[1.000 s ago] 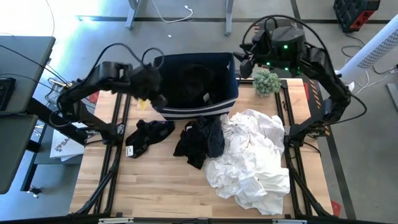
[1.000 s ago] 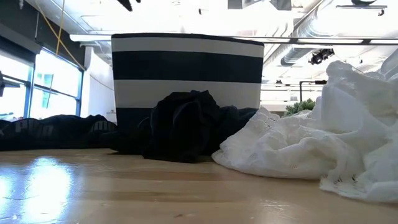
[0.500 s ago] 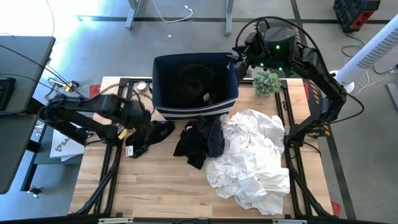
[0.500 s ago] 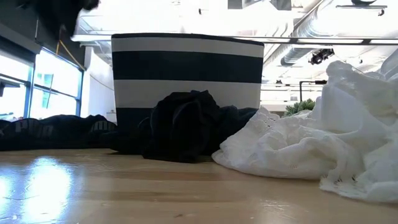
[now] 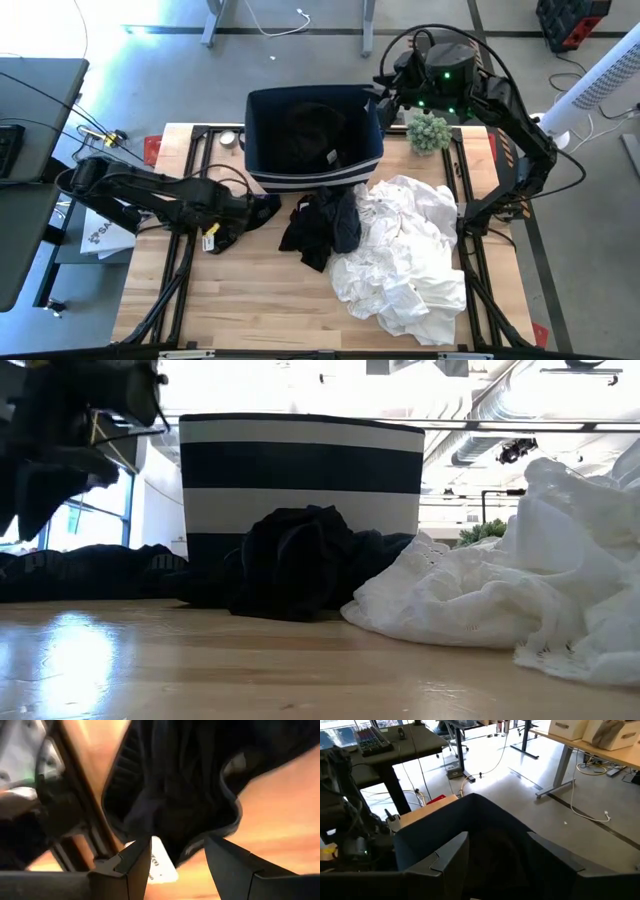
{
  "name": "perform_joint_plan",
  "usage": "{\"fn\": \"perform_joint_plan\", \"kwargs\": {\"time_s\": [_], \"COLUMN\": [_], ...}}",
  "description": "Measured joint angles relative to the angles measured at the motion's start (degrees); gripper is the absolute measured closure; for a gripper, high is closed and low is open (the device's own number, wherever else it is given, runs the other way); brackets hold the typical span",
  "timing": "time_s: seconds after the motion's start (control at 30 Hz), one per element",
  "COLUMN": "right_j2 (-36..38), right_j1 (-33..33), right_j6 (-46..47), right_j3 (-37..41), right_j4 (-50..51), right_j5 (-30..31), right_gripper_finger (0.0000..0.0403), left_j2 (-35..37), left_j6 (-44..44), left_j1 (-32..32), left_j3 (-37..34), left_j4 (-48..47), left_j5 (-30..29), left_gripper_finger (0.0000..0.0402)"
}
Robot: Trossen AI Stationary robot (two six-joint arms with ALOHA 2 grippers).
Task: Sort clothes
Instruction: Put the left black underwear into the blue bin
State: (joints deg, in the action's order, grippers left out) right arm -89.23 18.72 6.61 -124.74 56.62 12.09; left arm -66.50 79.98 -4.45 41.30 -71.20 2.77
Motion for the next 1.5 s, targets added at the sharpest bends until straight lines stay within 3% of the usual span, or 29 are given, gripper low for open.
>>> {"fn": "perform_joint_plan", "kwargs": {"time_s": [0.17, 0.47, 0.57, 0.67, 0.73, 0.83, 0.97, 1.1, 1.27, 1.4, 1.5], "right_j2": [0.07, 0.07, 0.07, 0.07, 0.07, 0.07, 0.07, 0.07, 0.07, 0.07, 0.14], "right_j1": [0.0, -0.02, 0.0, 0.0, 0.0, -0.02, 0.0, -0.02, -0.01, 0.0, 0.0], "right_j6": [0.9, 1.97, 1.99, 2.1, 1.97, 1.95, 1.55, 0.61, -0.33, -0.63, -0.39], "right_j3": [-0.01, -0.01, -0.01, -0.01, -0.01, -0.01, -0.01, -0.01, -0.01, -0.01, -0.01], "right_j4": [-0.44, -0.5, -0.53, -0.53, -0.51, -0.5, -0.52, -0.56, -1.39, -3.37, -6.71], "right_j5": [-0.19, -1.29, -1.43, -1.47, -1.5, -1.56, -1.55, -1.55, -1.52, -0.99, -1.15], "right_gripper_finger": [0.021, 0.021, 0.021, 0.021, 0.021, 0.021, 0.021, 0.021, 0.021, 0.021, 0.021], "left_j2": [-1.97, -6.41, -6.93, -6.49, -5.15, -1.8, 4.55, 10.53, 12.23, 9.14, 5.11], "left_j6": [-3.55, -3.97, -6.84, -9.45, -10.89, -13.14, -18.44, -17.73, -18.79, -30.88, -39.35], "left_j1": [0.96, 1.39, 1.85, 2.14, 2.25, 1.7, -0.01, -1.68, -1.19, 2.43, 7.26], "left_j3": [-2.13, -11.29, -12.74, -12.35, -11.39, -6.53, 3.71, 16.98, 31.64, 39.55, 44.51], "left_j4": [7.01, 21.25, 25.99, 26.63, 25.62, 21.27, 16.9, 21.23, 37.68, 52.09, 59.21], "left_j5": [-1.78, 2.63, 6.01, 7.93, 8.37, 10.11, 18.25, 21.97, 13.82, 6.16, 5.25], "left_gripper_finger": [0.0225, 0.0235, 0.0282, 0.0369, 0.0383, 0.0385, 0.0395, 0.0395, 0.0395, 0.0395, 0.0396]}}
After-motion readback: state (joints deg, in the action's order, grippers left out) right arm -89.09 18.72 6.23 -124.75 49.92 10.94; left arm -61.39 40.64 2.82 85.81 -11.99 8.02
